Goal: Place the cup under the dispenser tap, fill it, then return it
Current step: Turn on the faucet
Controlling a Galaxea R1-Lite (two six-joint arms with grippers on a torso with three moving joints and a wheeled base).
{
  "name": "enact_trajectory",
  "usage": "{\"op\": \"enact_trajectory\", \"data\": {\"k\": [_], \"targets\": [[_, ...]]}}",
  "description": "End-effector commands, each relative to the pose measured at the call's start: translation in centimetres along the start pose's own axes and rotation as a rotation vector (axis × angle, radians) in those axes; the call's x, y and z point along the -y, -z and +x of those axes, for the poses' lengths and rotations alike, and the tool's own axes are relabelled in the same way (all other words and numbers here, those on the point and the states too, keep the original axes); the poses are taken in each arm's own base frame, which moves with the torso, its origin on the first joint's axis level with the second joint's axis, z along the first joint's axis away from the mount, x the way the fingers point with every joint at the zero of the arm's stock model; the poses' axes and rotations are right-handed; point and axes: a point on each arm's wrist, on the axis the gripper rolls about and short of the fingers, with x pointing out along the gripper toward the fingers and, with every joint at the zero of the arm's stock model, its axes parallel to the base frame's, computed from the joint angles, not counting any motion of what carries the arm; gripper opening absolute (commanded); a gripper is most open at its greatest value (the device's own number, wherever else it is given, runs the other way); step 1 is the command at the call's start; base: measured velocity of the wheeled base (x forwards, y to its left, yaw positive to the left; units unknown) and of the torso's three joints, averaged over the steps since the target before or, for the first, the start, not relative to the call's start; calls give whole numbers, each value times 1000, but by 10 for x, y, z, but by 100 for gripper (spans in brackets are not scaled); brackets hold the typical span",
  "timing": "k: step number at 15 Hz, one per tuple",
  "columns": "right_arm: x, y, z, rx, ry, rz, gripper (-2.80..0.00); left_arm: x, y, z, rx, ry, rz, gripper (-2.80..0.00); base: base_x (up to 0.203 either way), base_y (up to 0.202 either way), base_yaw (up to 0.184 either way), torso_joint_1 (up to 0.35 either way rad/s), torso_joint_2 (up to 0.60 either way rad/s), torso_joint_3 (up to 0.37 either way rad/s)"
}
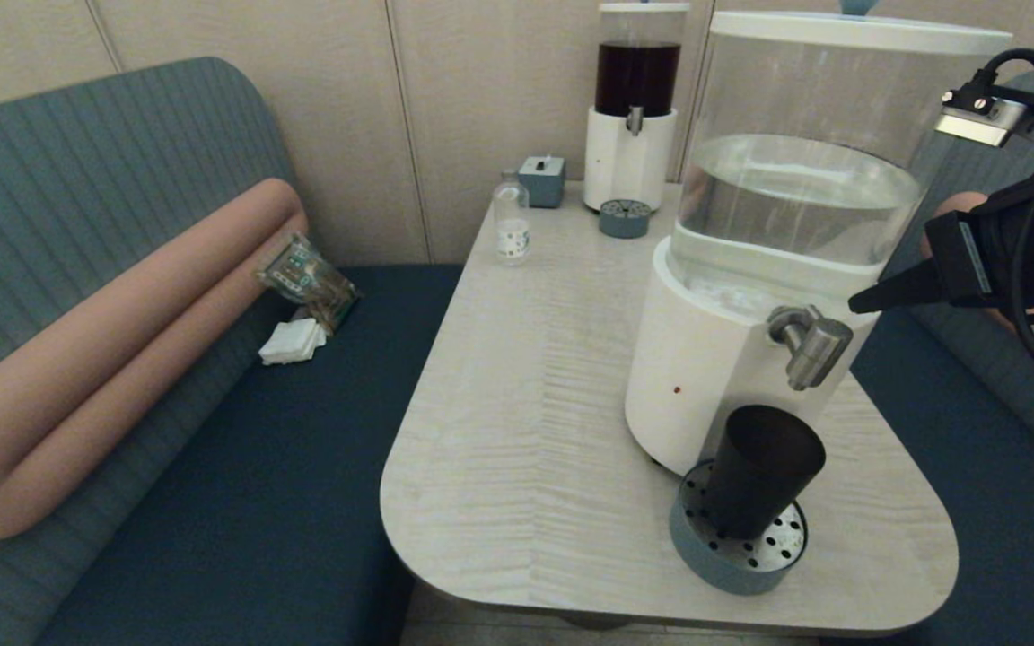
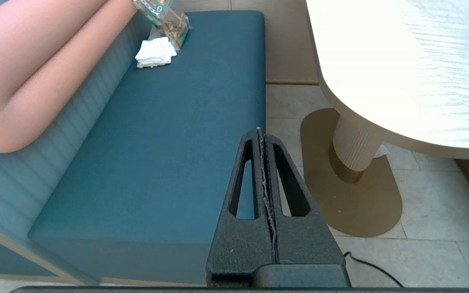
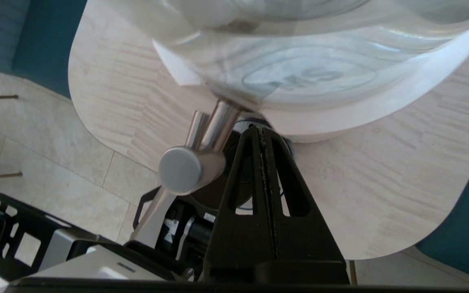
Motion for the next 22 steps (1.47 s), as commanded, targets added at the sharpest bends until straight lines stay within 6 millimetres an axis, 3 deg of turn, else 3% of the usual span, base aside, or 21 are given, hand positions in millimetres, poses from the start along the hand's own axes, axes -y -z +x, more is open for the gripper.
{"op": "enact_trajectory", "data": {"k": [1,5,10,22], "targets": [[-2,8,-11,11,-3,-4,-280,0,0,0,-3,0,0,-280,0,0,0,0,0,0],[-7,19,-22,59,-15,-41,-280,0,0,0,-2,0,0,-280,0,0,0,0,0,0],[-6,30,-15,41,-12,-131,-280,0,0,0,-2,0,0,-280,0,0,0,0,0,0],[-4,24,0,60,-13,-152,-280,0,0,0,-3,0,0,-280,0,0,0,0,0,0]]}}
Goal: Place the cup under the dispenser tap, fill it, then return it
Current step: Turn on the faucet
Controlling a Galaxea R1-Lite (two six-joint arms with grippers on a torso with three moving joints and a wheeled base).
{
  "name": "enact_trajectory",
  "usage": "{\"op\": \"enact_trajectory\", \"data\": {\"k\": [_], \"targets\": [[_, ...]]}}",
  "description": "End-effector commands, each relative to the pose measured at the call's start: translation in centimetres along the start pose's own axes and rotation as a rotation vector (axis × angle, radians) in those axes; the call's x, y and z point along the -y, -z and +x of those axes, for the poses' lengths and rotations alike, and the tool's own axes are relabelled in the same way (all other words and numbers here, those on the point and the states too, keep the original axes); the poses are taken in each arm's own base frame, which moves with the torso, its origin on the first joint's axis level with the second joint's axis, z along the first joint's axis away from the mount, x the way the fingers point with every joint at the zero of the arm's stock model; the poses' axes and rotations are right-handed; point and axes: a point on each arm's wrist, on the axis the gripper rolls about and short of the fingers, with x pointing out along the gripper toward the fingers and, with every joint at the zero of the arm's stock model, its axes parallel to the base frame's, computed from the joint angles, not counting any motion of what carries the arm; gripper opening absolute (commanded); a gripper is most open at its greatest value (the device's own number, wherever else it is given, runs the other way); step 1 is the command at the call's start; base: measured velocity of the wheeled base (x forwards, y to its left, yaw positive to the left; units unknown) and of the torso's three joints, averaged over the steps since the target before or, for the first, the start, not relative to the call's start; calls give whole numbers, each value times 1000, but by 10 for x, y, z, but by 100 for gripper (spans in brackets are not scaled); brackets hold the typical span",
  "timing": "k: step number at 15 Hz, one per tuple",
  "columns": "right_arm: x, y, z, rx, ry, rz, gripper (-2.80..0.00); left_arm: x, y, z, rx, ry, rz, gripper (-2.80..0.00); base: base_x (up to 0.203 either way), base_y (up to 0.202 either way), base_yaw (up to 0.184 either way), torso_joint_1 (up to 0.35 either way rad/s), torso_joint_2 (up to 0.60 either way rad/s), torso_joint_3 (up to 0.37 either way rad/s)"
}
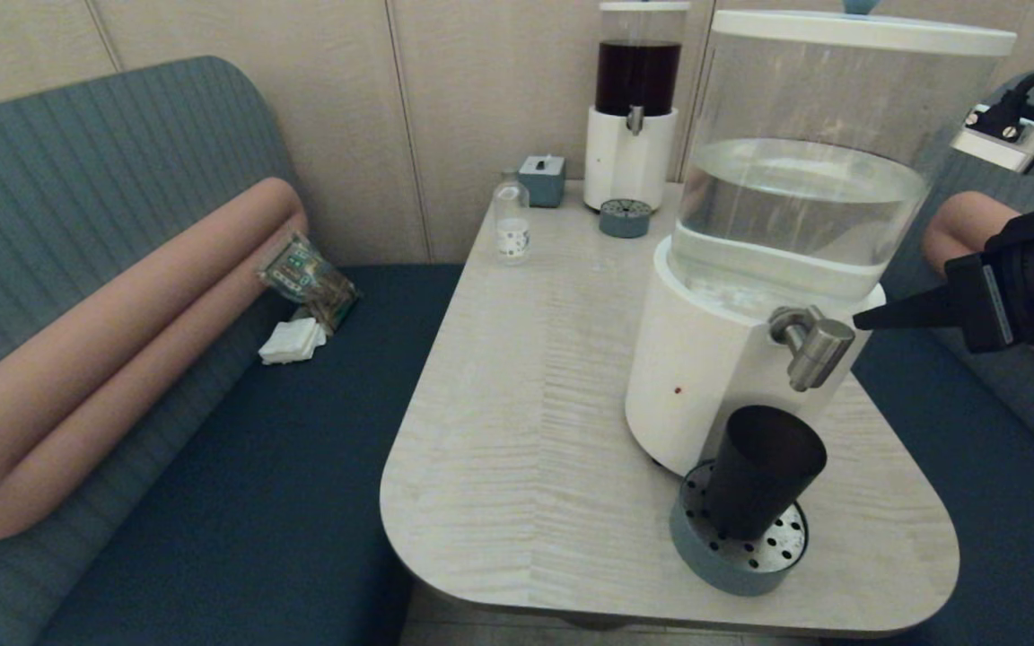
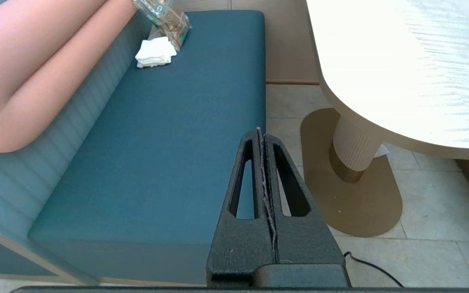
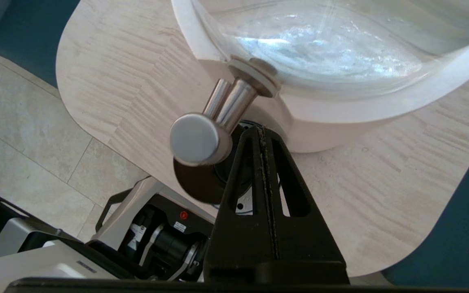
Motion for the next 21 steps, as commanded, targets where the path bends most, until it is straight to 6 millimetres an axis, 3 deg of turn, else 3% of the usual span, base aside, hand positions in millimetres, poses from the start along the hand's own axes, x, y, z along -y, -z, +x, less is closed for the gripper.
{"op": "enact_trajectory", "data": {"k": [1,21], "targets": [[1,0,7,-16,-3,2,-280,0,0,0,-2,0,0,-280,0,0,0,0,0,0],[-14,-7,31,9,-75,-53,-280,0,0,0,-2,0,0,-280,0,0,0,0,0,0]]}}
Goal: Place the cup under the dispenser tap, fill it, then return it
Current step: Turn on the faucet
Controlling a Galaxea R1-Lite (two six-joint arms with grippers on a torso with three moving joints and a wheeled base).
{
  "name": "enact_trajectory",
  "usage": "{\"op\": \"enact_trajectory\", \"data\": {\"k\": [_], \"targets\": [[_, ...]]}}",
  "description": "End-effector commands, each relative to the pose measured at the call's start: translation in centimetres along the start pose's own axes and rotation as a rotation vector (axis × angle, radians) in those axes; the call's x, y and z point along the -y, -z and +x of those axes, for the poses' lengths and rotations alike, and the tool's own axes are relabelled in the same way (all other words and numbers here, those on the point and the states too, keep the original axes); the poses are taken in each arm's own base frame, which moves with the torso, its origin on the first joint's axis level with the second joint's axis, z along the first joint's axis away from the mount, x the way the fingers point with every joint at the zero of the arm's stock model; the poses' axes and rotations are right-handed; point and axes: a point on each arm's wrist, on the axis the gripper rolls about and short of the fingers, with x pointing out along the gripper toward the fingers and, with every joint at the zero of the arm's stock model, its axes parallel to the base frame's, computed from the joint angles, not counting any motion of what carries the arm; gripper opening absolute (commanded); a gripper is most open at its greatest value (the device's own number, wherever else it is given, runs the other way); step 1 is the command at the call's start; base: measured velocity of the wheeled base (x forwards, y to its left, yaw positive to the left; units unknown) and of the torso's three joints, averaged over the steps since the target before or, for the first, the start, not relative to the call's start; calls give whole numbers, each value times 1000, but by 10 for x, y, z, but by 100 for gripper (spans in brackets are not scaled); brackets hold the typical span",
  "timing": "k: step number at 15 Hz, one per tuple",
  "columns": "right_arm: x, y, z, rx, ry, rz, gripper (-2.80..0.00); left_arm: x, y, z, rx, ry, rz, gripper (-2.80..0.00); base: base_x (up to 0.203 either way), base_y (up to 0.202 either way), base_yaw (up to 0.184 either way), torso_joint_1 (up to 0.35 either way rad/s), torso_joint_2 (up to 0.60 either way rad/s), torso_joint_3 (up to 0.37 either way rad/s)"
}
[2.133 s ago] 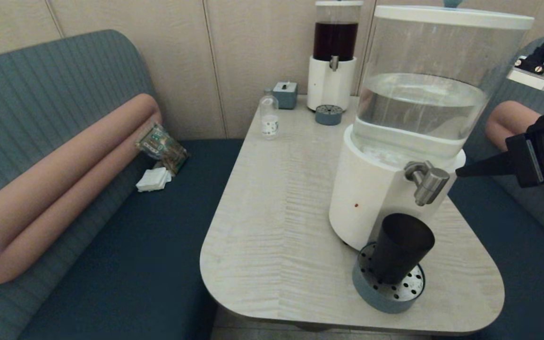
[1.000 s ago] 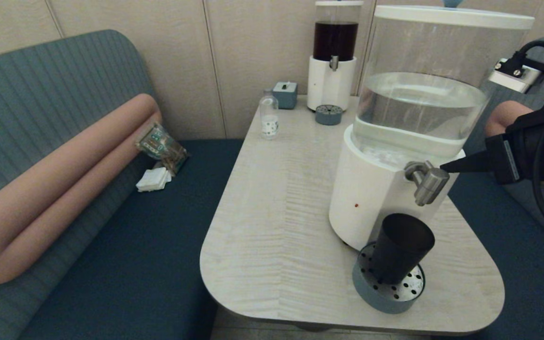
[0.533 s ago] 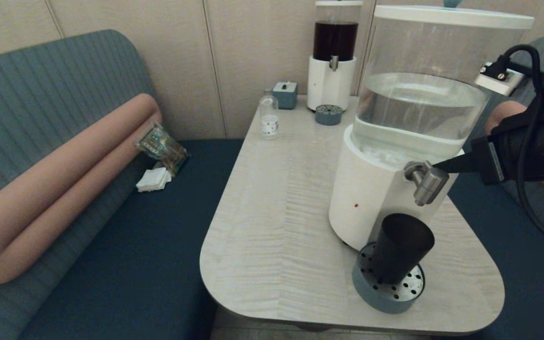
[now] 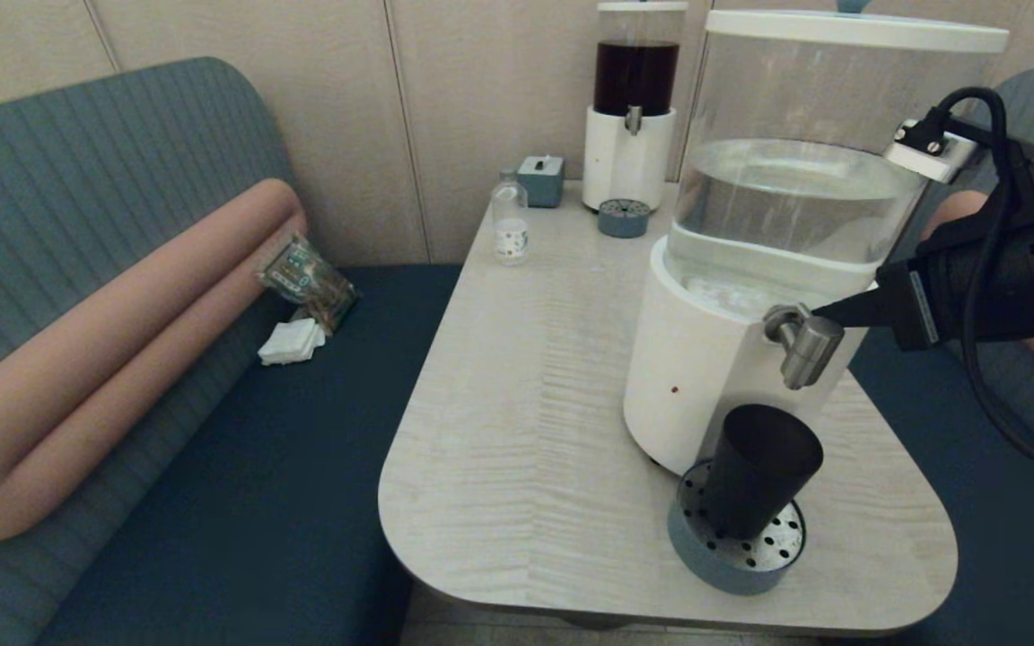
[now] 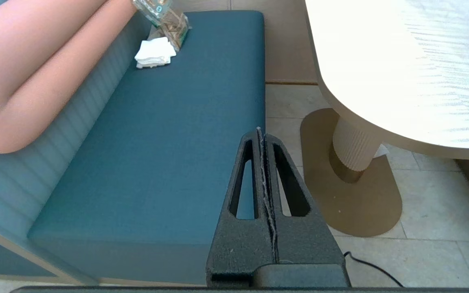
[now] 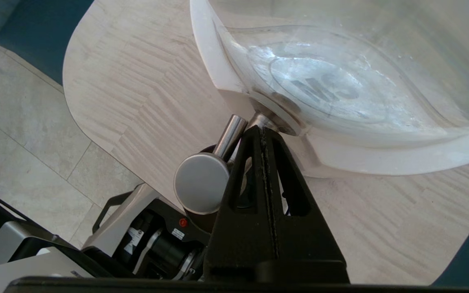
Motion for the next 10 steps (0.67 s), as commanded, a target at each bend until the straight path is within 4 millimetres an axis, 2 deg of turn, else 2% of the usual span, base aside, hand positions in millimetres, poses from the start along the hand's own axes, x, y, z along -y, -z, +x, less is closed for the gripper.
{"op": "enact_trajectory", "data": {"k": [1,10], "targets": [[-2,0,1,-3,-11,-5,-280,0,0,0,-3,0,0,-280,0,0,0,0,0,0],[-7,-3,4,53,-40,-35,-280,0,0,0,-3,0,0,-280,0,0,0,0,0,0]]}}
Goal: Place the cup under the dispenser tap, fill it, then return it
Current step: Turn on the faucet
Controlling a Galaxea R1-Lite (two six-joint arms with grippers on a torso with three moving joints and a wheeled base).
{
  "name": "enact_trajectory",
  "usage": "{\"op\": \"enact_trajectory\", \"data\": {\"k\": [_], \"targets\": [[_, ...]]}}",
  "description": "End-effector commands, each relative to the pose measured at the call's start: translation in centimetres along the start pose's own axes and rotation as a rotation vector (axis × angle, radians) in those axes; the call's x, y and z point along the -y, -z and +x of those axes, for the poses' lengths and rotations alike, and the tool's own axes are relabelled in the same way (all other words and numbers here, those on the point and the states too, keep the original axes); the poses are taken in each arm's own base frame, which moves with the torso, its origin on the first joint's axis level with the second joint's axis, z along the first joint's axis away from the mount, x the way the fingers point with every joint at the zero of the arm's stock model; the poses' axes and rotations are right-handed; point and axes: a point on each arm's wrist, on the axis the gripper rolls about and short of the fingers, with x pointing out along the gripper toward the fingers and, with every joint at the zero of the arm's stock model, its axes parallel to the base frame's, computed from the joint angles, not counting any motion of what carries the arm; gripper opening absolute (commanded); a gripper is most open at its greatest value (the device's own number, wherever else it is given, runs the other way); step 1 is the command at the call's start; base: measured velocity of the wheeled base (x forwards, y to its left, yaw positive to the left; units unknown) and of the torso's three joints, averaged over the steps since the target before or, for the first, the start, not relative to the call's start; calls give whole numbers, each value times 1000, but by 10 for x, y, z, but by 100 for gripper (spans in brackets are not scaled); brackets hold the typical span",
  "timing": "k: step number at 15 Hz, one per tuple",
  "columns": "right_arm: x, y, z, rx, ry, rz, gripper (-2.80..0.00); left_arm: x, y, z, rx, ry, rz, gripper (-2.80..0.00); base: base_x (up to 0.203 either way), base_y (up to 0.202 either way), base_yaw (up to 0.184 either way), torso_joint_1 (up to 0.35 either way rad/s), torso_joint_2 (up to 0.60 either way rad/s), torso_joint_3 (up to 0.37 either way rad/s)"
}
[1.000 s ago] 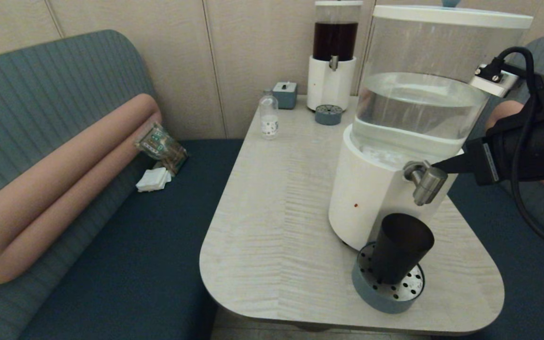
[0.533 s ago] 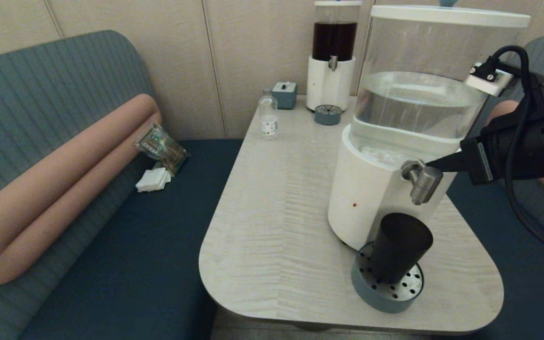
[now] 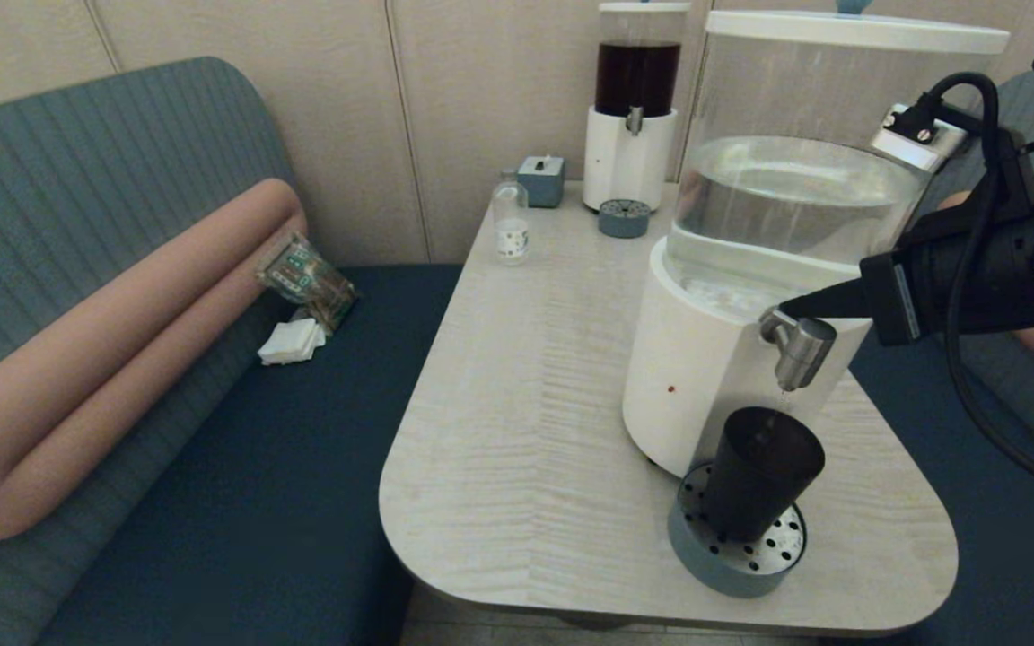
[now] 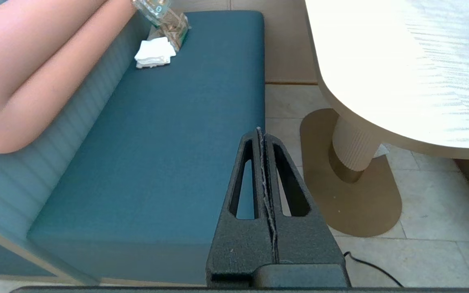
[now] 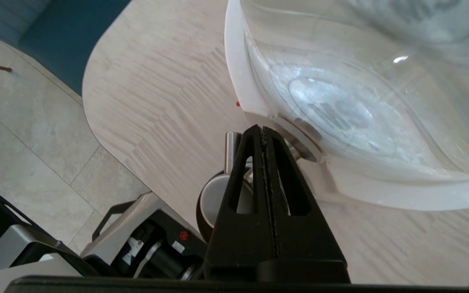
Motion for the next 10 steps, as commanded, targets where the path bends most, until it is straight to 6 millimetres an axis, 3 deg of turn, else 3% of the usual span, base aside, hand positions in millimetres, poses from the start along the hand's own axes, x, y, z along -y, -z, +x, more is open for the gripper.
{"op": "enact_trajectory", "data": {"k": [1,7,10], "targets": [[-2,0,0,12,-12,-5,-280,0,0,0,-2,0,0,-280,0,0,0,0,0,0],[-1,-1,-3,36,-26,-8,-280,0,0,0,-3,0,0,-280,0,0,0,0,0,0],[-1,-4,-15,97,-16,-14,-280,0,0,0,-3,0,0,-280,0,0,0,0,0,0]]}}
